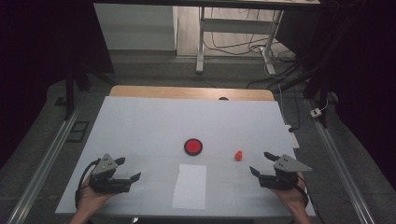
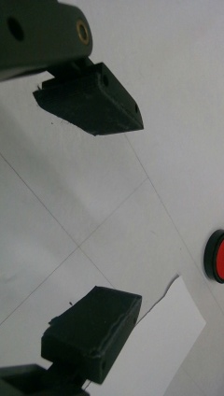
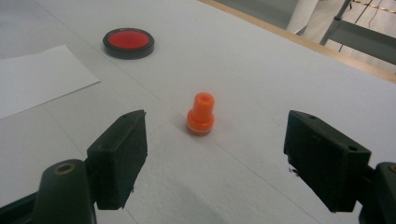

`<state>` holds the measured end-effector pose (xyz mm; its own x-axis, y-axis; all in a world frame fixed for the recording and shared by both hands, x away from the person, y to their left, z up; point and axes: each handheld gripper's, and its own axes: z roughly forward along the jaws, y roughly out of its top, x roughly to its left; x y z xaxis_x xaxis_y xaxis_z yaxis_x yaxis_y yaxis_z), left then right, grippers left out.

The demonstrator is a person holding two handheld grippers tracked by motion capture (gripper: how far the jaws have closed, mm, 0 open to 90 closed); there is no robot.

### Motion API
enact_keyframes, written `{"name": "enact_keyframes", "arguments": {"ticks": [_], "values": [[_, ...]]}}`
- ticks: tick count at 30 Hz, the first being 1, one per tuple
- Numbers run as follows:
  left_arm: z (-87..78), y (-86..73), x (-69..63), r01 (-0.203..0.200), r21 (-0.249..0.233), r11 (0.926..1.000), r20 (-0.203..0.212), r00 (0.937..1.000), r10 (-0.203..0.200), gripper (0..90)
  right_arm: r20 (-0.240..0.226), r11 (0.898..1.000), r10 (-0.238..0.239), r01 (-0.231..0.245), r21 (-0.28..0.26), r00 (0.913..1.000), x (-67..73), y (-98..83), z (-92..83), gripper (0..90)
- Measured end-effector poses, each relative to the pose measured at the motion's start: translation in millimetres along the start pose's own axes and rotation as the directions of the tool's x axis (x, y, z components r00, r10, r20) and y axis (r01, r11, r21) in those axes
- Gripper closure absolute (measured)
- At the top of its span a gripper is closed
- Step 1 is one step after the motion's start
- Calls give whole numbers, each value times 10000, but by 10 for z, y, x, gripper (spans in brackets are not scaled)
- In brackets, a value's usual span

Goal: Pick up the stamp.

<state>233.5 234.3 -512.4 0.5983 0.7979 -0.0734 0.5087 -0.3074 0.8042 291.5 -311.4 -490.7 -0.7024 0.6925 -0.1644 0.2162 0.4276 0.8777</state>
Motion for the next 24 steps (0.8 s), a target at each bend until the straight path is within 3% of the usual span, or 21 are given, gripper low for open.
{"name": "enact_keyframes", "arguments": {"ticks": [10, 17, 24], "values": [[12, 7, 8, 1, 132, 9999, 191, 9998, -4, 161, 7, 9999, -40, 40, -152, 10000, 11, 4, -11, 226], [28, 10, -3, -200, 243, 9995, 121, 9997, 197, 163, -11, 10000, 32, -32, -45, 10000, 4, 10, -23, 249], [38, 26, 15, -117, 160, 9998, 136, 9998, 115, 164, -47, 9999, 139, -139, 92, 9999, 2, 14, -17, 272]]}}
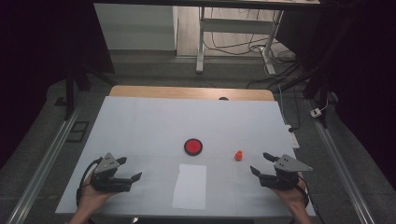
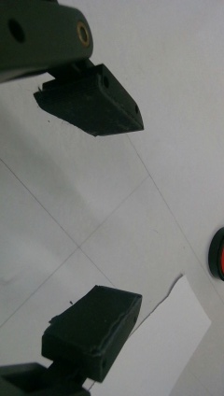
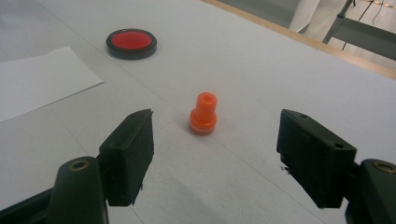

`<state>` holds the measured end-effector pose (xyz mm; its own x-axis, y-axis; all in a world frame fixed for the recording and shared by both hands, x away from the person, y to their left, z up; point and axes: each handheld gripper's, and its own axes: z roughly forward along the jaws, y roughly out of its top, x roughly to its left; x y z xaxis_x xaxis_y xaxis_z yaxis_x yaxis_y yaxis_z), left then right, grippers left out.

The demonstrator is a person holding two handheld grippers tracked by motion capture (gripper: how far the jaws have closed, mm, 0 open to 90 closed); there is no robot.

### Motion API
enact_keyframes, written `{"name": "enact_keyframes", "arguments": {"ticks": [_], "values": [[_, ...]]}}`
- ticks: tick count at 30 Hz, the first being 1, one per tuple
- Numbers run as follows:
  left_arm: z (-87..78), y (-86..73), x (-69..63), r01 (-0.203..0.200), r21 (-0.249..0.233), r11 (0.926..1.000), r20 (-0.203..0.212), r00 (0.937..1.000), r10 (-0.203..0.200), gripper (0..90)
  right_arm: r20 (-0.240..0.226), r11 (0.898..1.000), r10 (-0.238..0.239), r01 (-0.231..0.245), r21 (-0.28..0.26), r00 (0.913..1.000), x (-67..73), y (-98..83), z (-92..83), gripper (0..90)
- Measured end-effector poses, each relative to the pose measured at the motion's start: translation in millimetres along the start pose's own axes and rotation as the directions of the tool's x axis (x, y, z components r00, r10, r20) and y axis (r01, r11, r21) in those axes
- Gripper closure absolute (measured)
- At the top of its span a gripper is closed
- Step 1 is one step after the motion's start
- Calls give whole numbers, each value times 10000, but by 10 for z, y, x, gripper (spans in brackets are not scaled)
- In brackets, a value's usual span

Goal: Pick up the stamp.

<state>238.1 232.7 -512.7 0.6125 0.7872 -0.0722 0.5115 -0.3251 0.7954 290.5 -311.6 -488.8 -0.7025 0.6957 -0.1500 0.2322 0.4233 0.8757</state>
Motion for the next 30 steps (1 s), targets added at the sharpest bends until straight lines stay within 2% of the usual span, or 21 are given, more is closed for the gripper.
{"name": "enact_keyframes", "arguments": {"ticks": [5, 11, 17, 22, 24, 26, 30], "values": [[42, 75, -7, -87, 5, 10000, -8, 10000, 87, 165, 112, 9997, 90, -92, 217, 9999, 6, 28, 29, 287], [29, 88, -2, -45, -54, 10000, -102, 9999, 44, 173, 63, 9998, 87, -88, 163, 9999, 19, 73, 25, 287], [14, 85, 18, 115, -74, 9999, -64, 9999, -115, 175, 69, 9993, 43, -45, 359, 10000, 41, 218, 57, 288], [37, 82, 14, 6, 0, 10000, -50, 10000, -6, 176, 4, 9997, 39, -39, 254, 10000, 58, 408, 145, 296], [49, 66, 20, -6, 83, 10000, -3, 10000, 6, 176, -23, 9993, 84, -83, 372, 10000, 77, 461, 212, 296], [57, 57, 23, -24, 126, 9999, 17, 10000, 24, 176, 18, 9980, -176, 175, 616, 9998, 105, 505, 280, 296], [63, 51, 29, -17, 177, 9998, -17, 10000, 17, 176, -60, 9966, -278, 282, 776, 9996, 144, 576, 357, 299]]}}
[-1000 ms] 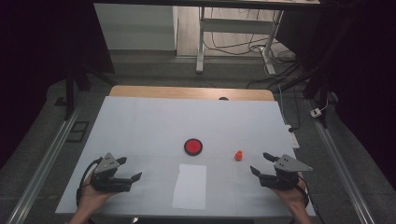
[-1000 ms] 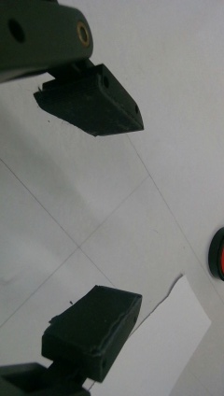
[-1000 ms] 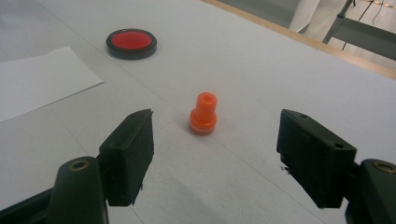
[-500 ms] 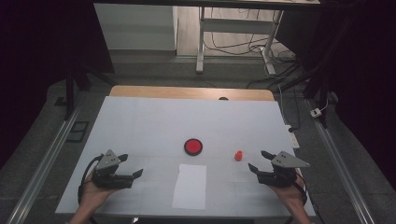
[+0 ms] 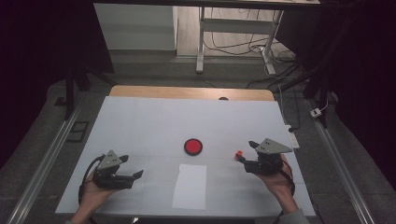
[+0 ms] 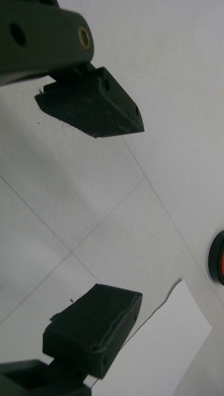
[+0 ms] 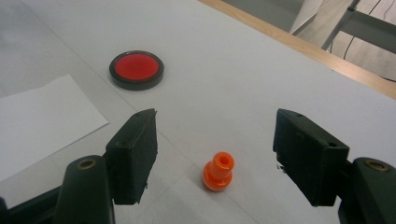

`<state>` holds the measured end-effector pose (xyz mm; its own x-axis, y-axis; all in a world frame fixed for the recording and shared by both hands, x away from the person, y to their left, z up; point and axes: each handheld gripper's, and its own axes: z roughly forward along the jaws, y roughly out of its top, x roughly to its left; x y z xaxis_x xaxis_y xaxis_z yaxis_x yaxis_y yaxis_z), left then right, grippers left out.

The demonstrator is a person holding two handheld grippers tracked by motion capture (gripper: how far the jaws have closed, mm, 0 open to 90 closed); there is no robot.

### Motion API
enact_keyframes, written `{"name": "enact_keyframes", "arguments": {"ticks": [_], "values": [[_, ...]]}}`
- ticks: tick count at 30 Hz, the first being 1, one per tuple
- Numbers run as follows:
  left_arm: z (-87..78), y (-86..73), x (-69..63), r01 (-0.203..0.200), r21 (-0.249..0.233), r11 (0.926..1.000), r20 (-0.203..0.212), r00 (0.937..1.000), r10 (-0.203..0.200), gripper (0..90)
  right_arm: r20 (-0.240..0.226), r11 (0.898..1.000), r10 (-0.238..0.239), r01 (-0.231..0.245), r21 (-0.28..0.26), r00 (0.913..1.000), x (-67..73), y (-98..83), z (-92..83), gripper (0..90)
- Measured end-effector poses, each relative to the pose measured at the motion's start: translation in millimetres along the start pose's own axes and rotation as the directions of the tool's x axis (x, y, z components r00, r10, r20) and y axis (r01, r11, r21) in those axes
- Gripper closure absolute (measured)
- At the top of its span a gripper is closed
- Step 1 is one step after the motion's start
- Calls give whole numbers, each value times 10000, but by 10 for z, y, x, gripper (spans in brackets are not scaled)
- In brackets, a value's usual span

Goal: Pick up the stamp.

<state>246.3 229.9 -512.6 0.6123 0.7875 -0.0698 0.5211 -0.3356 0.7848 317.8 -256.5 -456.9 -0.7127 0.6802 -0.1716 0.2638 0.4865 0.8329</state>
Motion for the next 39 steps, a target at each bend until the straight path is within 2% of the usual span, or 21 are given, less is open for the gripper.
{"name": "enact_keyframes", "arguments": {"ticks": [9, 12, 15, 16, 22, 32, 39], "values": [[12, -10, -15, -100, 91, 9999, -39, 9999, 100, 178, -160, 9998, -28, 31, 194, 9999, 23, 80, 116, 303], [22, -23, -7, -63, 139, 9999, -91, 9999, 64, 178, -246, 9997, 204, -201, 140, 9995, 13, 59, 182, 307], [27, -36, -4, -37, 189, 9998, -97, 9999, 39, 178, -214, 9992, 129, -121, 370, 9997, -1, 52, 213, 308], [30, -40, -6, -49, 202, 9998, -119, 9999, 51, 178, -327, 9987, 324, -310, 408, 9989, -13, 39, 238, 310], [43, -47, -20, -148, 283, 9995, -121, 9998, 151, 178, -371, 9954, 457, -424, 862, 9983, -26, -28, 334, 310], [62, -69, -6, -145, 367, 9992, -158, 9998, 151, 179, -40, 9887, 602, -591, 1379, 9982, -124, -121, 519, 322], [64, -72, -7, -163, 374, 9992, -136, 9998, 168, 179, 117, 9857, 813, -822, 1468, 9966, -171, -198, 581, 371]]}}
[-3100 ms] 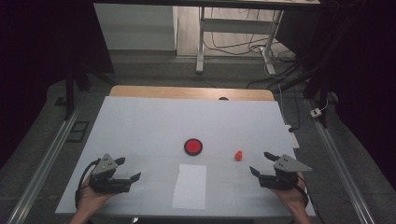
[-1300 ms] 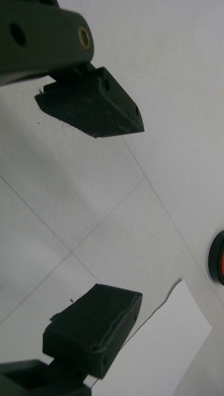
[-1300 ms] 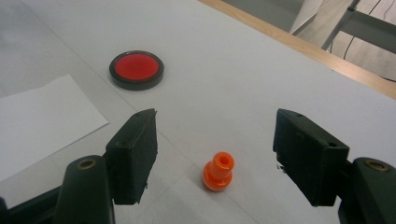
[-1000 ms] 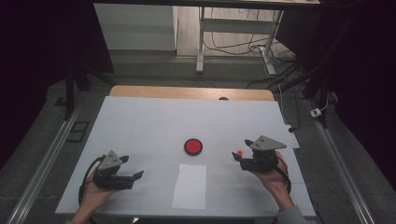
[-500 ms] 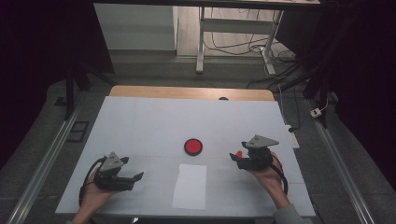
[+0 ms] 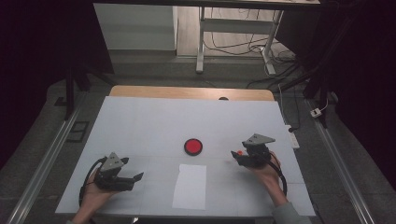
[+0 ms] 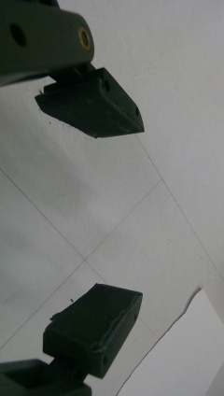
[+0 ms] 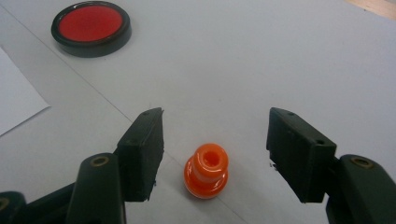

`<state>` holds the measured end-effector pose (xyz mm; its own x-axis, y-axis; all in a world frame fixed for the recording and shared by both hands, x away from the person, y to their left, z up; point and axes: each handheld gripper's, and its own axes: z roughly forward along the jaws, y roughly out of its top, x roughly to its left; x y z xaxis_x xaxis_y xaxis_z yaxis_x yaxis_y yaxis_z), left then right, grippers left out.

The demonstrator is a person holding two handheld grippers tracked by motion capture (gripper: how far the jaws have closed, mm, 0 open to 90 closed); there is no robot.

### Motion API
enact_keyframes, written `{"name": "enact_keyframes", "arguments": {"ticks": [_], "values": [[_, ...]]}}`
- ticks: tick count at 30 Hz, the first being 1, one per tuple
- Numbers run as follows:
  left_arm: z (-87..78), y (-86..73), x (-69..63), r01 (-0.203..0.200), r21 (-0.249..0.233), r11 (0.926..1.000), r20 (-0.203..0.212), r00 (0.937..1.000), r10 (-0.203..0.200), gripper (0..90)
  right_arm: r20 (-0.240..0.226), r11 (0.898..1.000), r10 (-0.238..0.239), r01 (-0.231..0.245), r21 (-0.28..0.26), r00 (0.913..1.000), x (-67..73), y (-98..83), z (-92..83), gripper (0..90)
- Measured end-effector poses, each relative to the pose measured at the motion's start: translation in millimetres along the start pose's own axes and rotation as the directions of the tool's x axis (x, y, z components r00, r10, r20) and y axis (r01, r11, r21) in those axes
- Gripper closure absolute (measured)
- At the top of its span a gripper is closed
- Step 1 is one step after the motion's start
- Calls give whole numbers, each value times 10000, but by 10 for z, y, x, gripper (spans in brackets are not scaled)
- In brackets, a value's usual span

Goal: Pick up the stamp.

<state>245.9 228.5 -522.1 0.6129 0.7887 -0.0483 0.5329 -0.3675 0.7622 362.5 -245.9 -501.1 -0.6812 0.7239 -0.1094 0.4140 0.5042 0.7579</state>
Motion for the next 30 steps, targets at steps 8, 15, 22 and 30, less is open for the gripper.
{"name": "enact_keyframes", "arguments": {"ticks": [8, 15, 22, 30], "values": [[4, -9, 12, 18, 16, 10000, 3, 10000, -18, 179, -37, 9994, 347, -347, -11, 9994, -34, -78, 31, 457], [4, -13, 18, 7, 35, 10000, -1, 10000, -7, 179, -186, 9992, 394, -394, 16, 9990, -21, -97, 46, 524], [4, -15, 22, -22, 52, 10000, -4, 10000, 22, 179, -156, 9993, 359, -357, 132, 9992, -6, -105, 61, 580], [4, -19, 22, -41, 75, 10000, -33, 10000, 41, 179, -251, 9992, 393, -391, 90, 9989, -4, -120, 57, 703]]}}
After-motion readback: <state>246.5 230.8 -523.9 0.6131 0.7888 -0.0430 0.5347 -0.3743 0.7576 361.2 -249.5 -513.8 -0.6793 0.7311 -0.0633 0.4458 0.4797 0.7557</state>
